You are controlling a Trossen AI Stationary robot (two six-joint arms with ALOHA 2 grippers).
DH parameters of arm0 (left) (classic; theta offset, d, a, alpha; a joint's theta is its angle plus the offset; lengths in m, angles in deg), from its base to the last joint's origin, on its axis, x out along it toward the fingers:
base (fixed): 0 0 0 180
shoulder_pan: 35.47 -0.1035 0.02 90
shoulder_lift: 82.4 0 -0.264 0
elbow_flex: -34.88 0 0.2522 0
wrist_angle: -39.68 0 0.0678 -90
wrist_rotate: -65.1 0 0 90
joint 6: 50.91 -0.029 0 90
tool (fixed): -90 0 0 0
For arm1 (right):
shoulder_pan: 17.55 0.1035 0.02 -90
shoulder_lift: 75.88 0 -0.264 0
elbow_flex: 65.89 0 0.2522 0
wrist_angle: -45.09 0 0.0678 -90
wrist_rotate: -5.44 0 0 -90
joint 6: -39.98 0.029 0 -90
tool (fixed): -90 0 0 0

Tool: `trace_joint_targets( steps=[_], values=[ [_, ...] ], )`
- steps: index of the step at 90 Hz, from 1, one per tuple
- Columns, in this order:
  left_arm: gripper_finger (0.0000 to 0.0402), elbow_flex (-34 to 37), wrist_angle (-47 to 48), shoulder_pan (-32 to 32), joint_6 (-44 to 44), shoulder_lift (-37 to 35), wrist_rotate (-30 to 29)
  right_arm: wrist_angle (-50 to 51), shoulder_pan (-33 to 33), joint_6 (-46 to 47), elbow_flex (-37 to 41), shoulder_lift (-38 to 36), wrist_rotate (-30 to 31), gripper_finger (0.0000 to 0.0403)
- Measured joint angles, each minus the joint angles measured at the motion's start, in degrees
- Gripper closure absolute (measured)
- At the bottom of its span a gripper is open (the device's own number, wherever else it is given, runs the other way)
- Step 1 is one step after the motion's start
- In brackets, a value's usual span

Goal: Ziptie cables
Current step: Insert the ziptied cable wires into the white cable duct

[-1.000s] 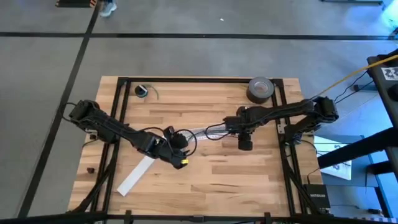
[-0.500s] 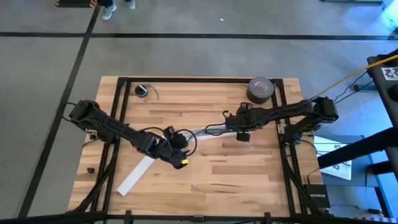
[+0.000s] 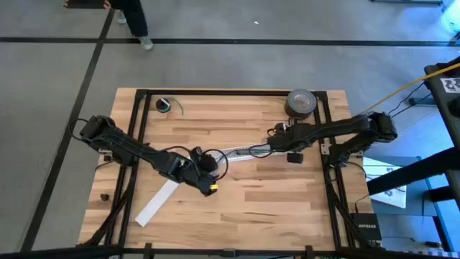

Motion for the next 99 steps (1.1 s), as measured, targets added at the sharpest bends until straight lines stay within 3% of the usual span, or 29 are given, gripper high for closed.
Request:
trace_joint_targets(
  steps=[23, 32, 62, 99],
  values=[
    [0.0150, -0.09, -5.33, -0.87, 2.91, 4.65, 13.64, -13.62, 0.07, 4.86, 4.65, -9.87, -3.76, 0.0261],
    [0.0157, -0.07, -8.18, -1.03, 3.26, 8.36, 15.61, -17.84, 0.07, 6.29, 6.77, -12.65, -3.79, 0.0261],
    [0.0164, 0.00, -2.87, -5.84, 4.41, 15.20, 9.70, -30.55, 2.83, 7.71, 9.79, -15.94, -7.38, 0.0261],
    [0.0164, -0.02, 4.17, -9.88, -2.77, 7.44, 3.60, -32.39, 8.02, 8.13, 9.96, -15.43, -5.27, 0.0261]
  ],
)
